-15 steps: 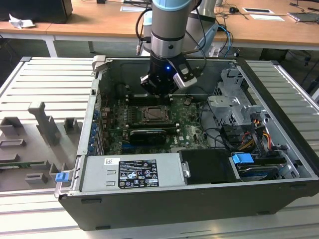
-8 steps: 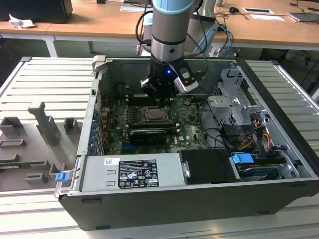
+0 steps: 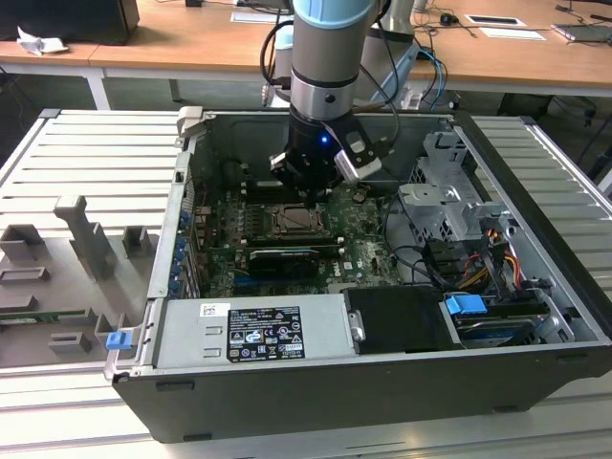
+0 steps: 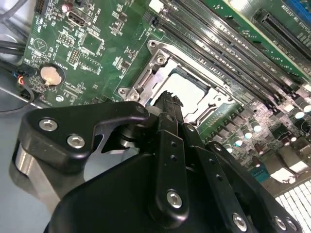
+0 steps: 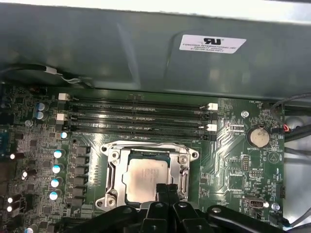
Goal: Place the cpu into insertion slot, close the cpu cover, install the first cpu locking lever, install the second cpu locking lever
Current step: 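Install the second cpu locking lever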
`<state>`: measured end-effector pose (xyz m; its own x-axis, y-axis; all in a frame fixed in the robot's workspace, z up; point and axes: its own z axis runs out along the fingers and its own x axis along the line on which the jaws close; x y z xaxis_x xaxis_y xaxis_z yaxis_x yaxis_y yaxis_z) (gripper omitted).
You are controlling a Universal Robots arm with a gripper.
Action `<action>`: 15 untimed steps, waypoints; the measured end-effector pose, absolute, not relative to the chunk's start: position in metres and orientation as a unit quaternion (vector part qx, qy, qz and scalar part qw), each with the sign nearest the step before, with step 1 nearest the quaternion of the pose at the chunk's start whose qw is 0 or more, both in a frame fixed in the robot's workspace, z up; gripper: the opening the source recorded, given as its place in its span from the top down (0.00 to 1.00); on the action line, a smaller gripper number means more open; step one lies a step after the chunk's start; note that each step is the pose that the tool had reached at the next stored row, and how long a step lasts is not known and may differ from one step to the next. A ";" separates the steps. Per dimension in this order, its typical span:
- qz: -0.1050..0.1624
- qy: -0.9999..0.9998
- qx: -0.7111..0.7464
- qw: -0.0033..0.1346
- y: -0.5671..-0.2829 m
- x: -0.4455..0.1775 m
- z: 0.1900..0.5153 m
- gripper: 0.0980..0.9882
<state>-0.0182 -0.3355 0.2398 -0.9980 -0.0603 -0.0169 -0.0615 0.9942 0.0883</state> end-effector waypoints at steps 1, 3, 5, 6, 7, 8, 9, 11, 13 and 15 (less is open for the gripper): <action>0.044 0.999 -0.030 0.007 -0.336 -0.018 0.241 0.99; 0.044 0.999 -0.029 0.007 -0.341 -0.018 0.241 0.99; 0.044 0.999 -0.029 0.007 -0.345 -0.018 0.241 0.99; 0.045 0.999 -0.029 0.007 -0.347 -0.018 0.240 0.99; 0.049 0.998 -0.029 0.007 -0.348 -0.018 0.240 0.99; 0.059 0.998 -0.029 0.008 -0.349 -0.018 0.239 0.99; 0.063 0.998 -0.029 0.008 -0.350 -0.018 0.239 0.99; 0.064 0.997 -0.029 0.008 -0.352 -0.018 0.239 0.99; 0.064 0.997 -0.029 0.008 -0.355 -0.018 0.238 0.99; 0.064 0.997 -0.029 0.008 -0.358 -0.018 0.238 0.99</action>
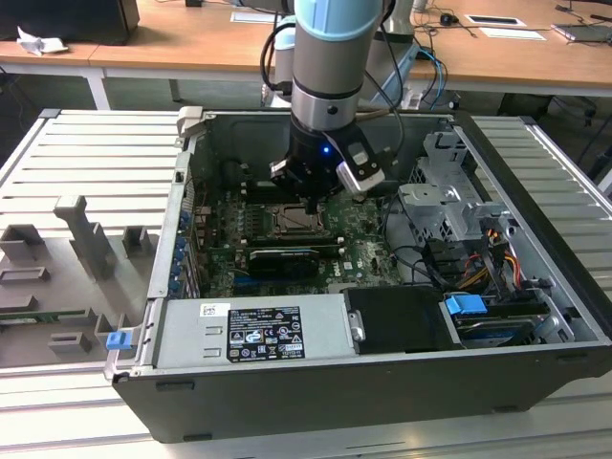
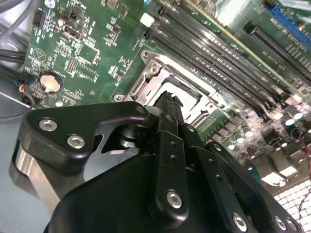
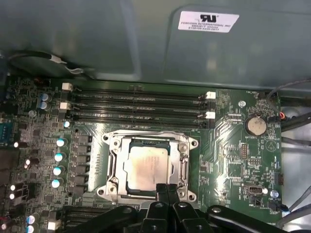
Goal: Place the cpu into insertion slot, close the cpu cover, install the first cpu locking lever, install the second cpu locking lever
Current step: 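Install the second cpu locking lever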
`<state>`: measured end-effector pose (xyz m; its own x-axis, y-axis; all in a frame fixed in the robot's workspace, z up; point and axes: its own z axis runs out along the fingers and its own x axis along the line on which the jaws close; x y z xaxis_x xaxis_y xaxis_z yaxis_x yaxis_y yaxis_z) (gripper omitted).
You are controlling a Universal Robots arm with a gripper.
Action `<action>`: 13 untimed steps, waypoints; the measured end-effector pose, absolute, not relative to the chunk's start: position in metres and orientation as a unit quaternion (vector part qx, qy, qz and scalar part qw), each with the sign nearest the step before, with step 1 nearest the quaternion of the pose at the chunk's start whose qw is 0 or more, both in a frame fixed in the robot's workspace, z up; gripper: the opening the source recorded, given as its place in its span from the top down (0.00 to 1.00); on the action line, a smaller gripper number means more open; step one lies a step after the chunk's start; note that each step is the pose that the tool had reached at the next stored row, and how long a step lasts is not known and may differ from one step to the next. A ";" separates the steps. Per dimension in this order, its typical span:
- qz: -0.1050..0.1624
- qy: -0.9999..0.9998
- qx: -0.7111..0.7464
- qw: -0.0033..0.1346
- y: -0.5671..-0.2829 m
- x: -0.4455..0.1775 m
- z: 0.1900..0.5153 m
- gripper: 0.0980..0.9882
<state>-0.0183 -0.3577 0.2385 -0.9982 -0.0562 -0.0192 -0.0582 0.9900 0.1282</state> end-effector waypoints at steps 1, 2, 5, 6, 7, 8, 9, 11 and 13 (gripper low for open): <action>0.065 0.997 -0.029 0.008 -0.360 -0.018 0.238 0.99; 0.065 0.997 -0.029 0.008 -0.361 -0.018 0.239 0.99; 0.065 0.997 -0.029 0.008 -0.367 -0.018 0.238 0.99; 0.065 0.997 -0.029 0.008 -0.369 -0.018 0.238 0.99; 0.065 0.997 -0.029 0.008 -0.370 -0.018 0.238 0.99; 0.065 0.997 -0.029 0.008 -0.372 -0.018 0.238 0.99; 0.065 0.997 -0.029 0.008 -0.373 -0.018 0.238 0.99; 0.065 0.997 -0.029 0.008 -0.376 -0.018 0.238 0.99; 0.065 0.997 -0.029 0.008 -0.379 -0.018 0.238 0.99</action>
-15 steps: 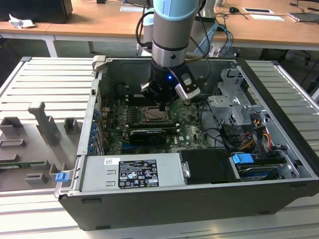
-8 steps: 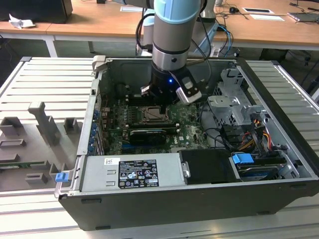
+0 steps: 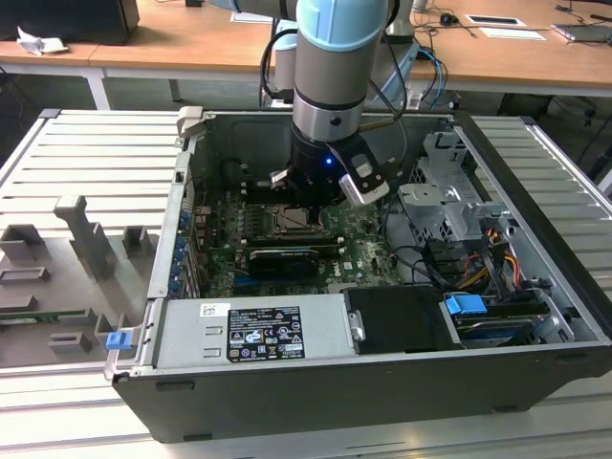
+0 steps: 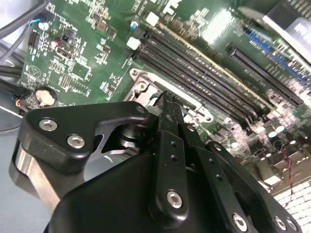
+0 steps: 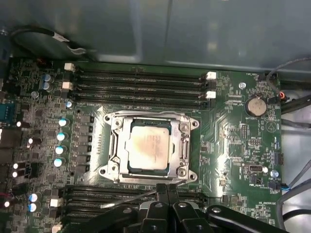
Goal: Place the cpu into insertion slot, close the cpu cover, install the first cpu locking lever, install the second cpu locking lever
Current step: 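Install the second cpu locking lever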
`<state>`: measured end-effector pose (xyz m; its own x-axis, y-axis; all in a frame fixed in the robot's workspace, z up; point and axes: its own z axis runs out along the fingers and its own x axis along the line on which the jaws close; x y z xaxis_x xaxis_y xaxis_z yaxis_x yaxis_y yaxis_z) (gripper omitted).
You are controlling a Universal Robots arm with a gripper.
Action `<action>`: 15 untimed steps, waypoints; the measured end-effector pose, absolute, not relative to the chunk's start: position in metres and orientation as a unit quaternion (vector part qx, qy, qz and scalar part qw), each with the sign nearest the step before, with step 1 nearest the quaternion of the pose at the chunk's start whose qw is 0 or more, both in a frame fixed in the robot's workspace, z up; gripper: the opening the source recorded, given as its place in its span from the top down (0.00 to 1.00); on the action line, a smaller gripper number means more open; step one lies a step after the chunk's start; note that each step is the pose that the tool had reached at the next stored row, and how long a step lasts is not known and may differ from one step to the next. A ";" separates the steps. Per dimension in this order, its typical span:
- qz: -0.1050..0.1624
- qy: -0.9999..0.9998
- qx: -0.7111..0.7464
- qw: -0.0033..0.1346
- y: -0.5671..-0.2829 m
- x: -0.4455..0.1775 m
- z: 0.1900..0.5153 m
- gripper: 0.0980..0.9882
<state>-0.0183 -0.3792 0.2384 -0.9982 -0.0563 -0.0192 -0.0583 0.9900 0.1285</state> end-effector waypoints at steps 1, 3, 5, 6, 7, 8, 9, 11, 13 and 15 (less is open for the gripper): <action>0.065 0.997 -0.029 0.008 -0.380 -0.018 0.238 0.99; 0.065 0.997 -0.029 0.008 -0.383 -0.018 0.238 0.99; 0.065 0.997 -0.029 0.008 -0.385 -0.018 0.238 0.99; 0.065 0.997 -0.029 0.008 -0.386 -0.019 0.238 0.99; 0.065 0.997 -0.029 0.008 -0.387 -0.019 0.238 0.99; 0.065 0.997 -0.029 0.008 -0.388 -0.021 0.238 0.99; 0.065 0.997 -0.029 0.008 -0.388 -0.024 0.238 0.99; 0.065 0.997 -0.029 0.008 -0.388 -0.033 0.238 0.99; 0.065 0.997 -0.029 0.008 -0.388 -0.041 0.238 0.99; 0.065 0.997 -0.029 0.008 -0.388 -0.047 0.238 0.99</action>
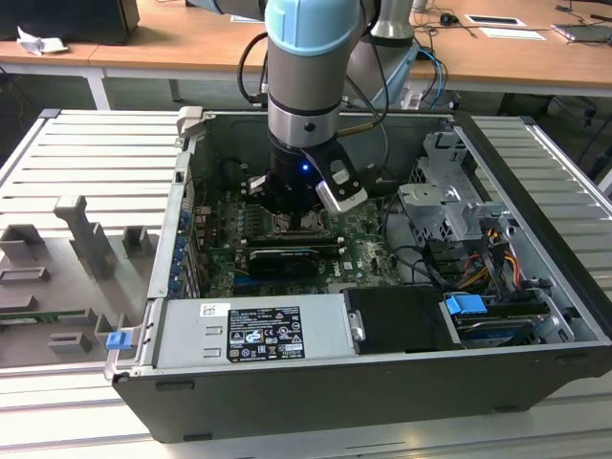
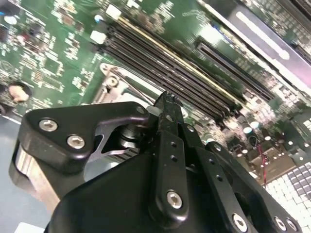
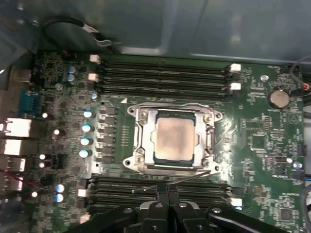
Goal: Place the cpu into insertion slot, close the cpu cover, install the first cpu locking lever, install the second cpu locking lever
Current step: 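Install the second cpu locking lever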
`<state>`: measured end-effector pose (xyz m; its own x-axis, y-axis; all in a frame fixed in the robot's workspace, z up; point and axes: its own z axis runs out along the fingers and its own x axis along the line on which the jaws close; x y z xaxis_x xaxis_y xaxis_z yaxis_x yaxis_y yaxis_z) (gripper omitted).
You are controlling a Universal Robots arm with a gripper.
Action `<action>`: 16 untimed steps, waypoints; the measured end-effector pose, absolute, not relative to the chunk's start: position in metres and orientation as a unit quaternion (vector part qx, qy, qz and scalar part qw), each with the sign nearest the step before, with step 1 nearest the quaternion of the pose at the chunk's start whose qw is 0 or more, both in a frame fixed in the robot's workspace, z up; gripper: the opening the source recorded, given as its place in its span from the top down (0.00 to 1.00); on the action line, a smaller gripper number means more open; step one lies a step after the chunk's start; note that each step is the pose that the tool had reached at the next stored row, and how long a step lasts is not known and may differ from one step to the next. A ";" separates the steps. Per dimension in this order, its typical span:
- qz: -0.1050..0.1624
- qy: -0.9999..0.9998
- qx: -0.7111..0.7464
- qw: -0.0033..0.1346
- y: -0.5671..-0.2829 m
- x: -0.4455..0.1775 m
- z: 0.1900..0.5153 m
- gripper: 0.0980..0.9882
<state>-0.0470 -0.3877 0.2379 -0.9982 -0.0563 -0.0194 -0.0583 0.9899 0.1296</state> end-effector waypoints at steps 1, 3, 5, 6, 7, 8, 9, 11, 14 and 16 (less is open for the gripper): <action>0.065 0.997 -0.029 0.008 -0.388 -0.048 0.237 0.99; 0.066 0.997 -0.029 0.008 -0.388 -0.050 0.236 0.99; 0.067 0.997 -0.029 0.008 -0.388 -0.052 0.231 0.99; 0.067 0.997 -0.029 0.008 -0.388 -0.053 0.230 0.99; 0.068 0.997 -0.030 0.008 -0.388 -0.054 0.228 0.99; 0.070 0.997 -0.031 0.008 -0.388 -0.057 0.225 0.99; 0.073 0.997 -0.032 0.008 -0.388 -0.059 0.224 0.99; 0.074 0.997 -0.032 0.008 -0.388 -0.059 0.223 0.99; 0.082 0.996 -0.032 0.008 -0.389 -0.063 0.223 0.99; 0.089 0.995 -0.032 0.009 -0.390 -0.069 0.220 0.99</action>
